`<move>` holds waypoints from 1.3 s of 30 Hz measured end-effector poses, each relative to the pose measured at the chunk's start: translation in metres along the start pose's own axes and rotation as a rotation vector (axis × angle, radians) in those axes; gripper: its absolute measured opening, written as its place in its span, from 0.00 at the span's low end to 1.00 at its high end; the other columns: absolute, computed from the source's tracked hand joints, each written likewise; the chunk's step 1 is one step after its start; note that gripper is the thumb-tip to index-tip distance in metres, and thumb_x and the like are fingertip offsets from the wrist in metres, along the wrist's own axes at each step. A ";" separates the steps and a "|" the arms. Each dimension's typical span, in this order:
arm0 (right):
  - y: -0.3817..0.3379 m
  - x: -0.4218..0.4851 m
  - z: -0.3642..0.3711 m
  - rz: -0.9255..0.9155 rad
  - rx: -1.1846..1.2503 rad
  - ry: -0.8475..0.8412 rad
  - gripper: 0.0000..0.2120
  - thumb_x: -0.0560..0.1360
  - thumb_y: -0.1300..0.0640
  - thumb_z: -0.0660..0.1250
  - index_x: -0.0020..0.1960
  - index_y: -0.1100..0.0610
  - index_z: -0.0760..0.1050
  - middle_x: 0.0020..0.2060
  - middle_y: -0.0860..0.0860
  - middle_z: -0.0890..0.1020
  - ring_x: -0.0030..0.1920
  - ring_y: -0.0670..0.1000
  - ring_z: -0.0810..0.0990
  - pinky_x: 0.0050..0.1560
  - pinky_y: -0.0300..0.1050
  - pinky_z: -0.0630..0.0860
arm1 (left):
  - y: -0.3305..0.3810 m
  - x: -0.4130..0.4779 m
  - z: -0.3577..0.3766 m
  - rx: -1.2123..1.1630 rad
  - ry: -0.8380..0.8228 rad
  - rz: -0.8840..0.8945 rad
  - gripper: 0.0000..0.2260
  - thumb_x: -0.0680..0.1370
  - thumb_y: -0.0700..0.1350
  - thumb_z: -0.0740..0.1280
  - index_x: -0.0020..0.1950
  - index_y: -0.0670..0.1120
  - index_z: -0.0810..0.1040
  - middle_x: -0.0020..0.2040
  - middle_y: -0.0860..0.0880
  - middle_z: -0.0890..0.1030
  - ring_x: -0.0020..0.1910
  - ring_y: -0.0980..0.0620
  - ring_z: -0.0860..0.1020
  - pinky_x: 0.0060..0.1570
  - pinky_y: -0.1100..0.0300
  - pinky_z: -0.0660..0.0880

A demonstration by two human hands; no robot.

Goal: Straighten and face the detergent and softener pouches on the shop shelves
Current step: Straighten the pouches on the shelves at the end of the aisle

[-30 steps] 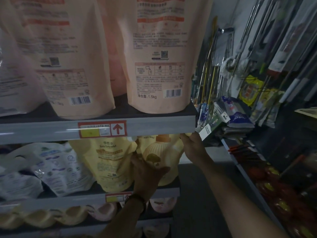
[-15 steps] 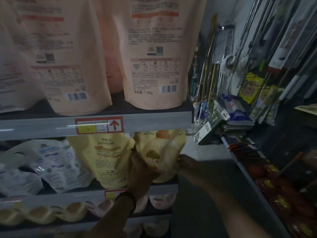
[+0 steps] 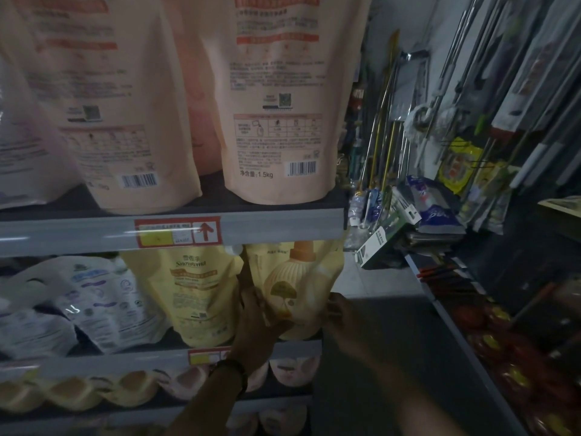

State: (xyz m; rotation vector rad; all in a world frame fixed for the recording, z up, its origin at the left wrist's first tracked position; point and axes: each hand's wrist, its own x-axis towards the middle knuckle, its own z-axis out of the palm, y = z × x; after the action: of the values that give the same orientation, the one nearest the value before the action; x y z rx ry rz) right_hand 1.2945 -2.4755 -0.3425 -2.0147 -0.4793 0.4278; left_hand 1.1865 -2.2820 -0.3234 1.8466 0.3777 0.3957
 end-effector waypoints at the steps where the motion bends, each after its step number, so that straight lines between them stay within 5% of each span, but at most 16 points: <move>1: -0.001 -0.001 0.001 0.002 0.006 0.000 0.16 0.82 0.45 0.70 0.67 0.44 0.72 0.54 0.37 0.82 0.58 0.43 0.84 0.47 0.29 0.77 | 0.000 -0.001 0.001 -0.011 -0.005 -0.007 0.34 0.70 0.33 0.82 0.68 0.40 0.65 0.61 0.54 0.74 0.54 0.78 0.74 0.48 0.77 0.75; 8: -0.006 -0.006 0.000 0.014 -0.045 -0.039 0.15 0.82 0.44 0.69 0.67 0.40 0.72 0.55 0.35 0.82 0.55 0.35 0.81 0.49 0.29 0.77 | 0.000 -0.007 0.002 -0.014 0.037 -0.010 0.30 0.72 0.30 0.79 0.65 0.46 0.67 0.61 0.53 0.75 0.54 0.76 0.76 0.47 0.76 0.77; 11: 0.002 -0.005 0.002 0.023 -0.051 -0.045 0.15 0.81 0.38 0.69 0.65 0.34 0.71 0.58 0.37 0.84 0.58 0.36 0.83 0.57 0.41 0.81 | -0.001 -0.009 0.001 0.020 0.031 0.006 0.39 0.71 0.34 0.82 0.74 0.44 0.63 0.66 0.56 0.73 0.63 0.64 0.77 0.49 0.74 0.78; 14: 0.005 -0.007 0.002 0.020 -0.036 -0.046 0.18 0.80 0.36 0.69 0.67 0.38 0.74 0.60 0.38 0.84 0.58 0.37 0.83 0.59 0.45 0.81 | -0.002 -0.011 0.001 0.019 0.046 0.008 0.40 0.72 0.35 0.82 0.76 0.44 0.62 0.67 0.54 0.74 0.64 0.64 0.78 0.50 0.70 0.79; 17: 0.008 -0.009 0.004 -0.002 -0.022 -0.087 0.25 0.79 0.31 0.67 0.72 0.39 0.73 0.62 0.38 0.84 0.60 0.39 0.84 0.61 0.51 0.82 | -0.003 -0.012 -0.002 0.051 0.053 -0.049 0.36 0.73 0.39 0.81 0.74 0.48 0.65 0.66 0.52 0.77 0.67 0.50 0.79 0.55 0.62 0.80; 21: 0.003 -0.014 0.007 0.030 -0.020 -0.051 0.23 0.79 0.31 0.65 0.71 0.38 0.75 0.61 0.39 0.84 0.61 0.43 0.84 0.61 0.51 0.83 | -0.004 -0.017 -0.013 0.120 0.097 -0.030 0.36 0.75 0.56 0.78 0.78 0.53 0.64 0.68 0.53 0.79 0.66 0.53 0.80 0.56 0.55 0.84; 23: -0.005 -0.020 0.010 0.076 -0.048 0.007 0.21 0.78 0.29 0.63 0.64 0.40 0.78 0.55 0.40 0.86 0.55 0.41 0.85 0.56 0.49 0.83 | -0.004 -0.021 -0.019 0.138 0.090 -0.059 0.28 0.77 0.57 0.75 0.75 0.57 0.69 0.63 0.56 0.82 0.61 0.55 0.82 0.55 0.52 0.83; 25: -0.018 -0.029 0.014 0.170 -0.083 0.151 0.21 0.79 0.30 0.62 0.52 0.46 0.79 0.44 0.44 0.85 0.42 0.40 0.84 0.45 0.48 0.80 | -0.002 -0.025 -0.029 0.164 0.110 -0.093 0.14 0.81 0.51 0.74 0.62 0.64 0.75 0.56 0.59 0.83 0.55 0.58 0.83 0.51 0.59 0.81; 28: -0.039 -0.048 0.027 0.253 -0.083 0.295 0.17 0.81 0.38 0.67 0.45 0.51 0.74 0.36 0.47 0.81 0.29 0.41 0.81 0.35 0.43 0.72 | -0.009 -0.031 -0.057 0.226 0.114 -0.135 0.09 0.82 0.47 0.73 0.56 0.61 0.78 0.54 0.60 0.83 0.55 0.59 0.82 0.48 0.66 0.75; 33: -0.068 -0.062 0.066 0.123 -0.092 0.238 0.09 0.80 0.40 0.69 0.49 0.44 0.76 0.40 0.43 0.83 0.40 0.40 0.82 0.48 0.49 0.81 | -0.019 -0.031 -0.117 0.285 0.089 -0.226 0.01 0.83 0.52 0.70 0.53 0.59 0.81 0.51 0.57 0.85 0.50 0.59 0.82 0.50 0.60 0.77; 36: -0.094 -0.062 0.086 0.038 -0.046 0.189 0.06 0.82 0.44 0.69 0.56 0.44 0.76 0.47 0.43 0.83 0.48 0.40 0.82 0.51 0.40 0.78 | -0.017 -0.032 -0.141 0.281 0.193 -0.222 0.04 0.84 0.54 0.69 0.50 0.58 0.81 0.47 0.56 0.85 0.47 0.56 0.82 0.45 0.60 0.75; 39: -0.117 -0.056 0.109 0.016 0.039 0.164 0.08 0.80 0.49 0.73 0.56 0.46 0.75 0.50 0.42 0.82 0.50 0.38 0.81 0.48 0.33 0.74 | -0.023 -0.028 -0.164 0.231 0.281 -0.177 0.06 0.82 0.53 0.71 0.54 0.52 0.79 0.52 0.53 0.84 0.51 0.52 0.82 0.50 0.49 0.79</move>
State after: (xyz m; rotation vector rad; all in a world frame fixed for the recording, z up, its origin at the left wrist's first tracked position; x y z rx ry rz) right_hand 1.1749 -2.3710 -0.2826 -1.9979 -0.3511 0.2760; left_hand 1.0865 -2.1493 -0.3003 1.9647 0.8017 0.5080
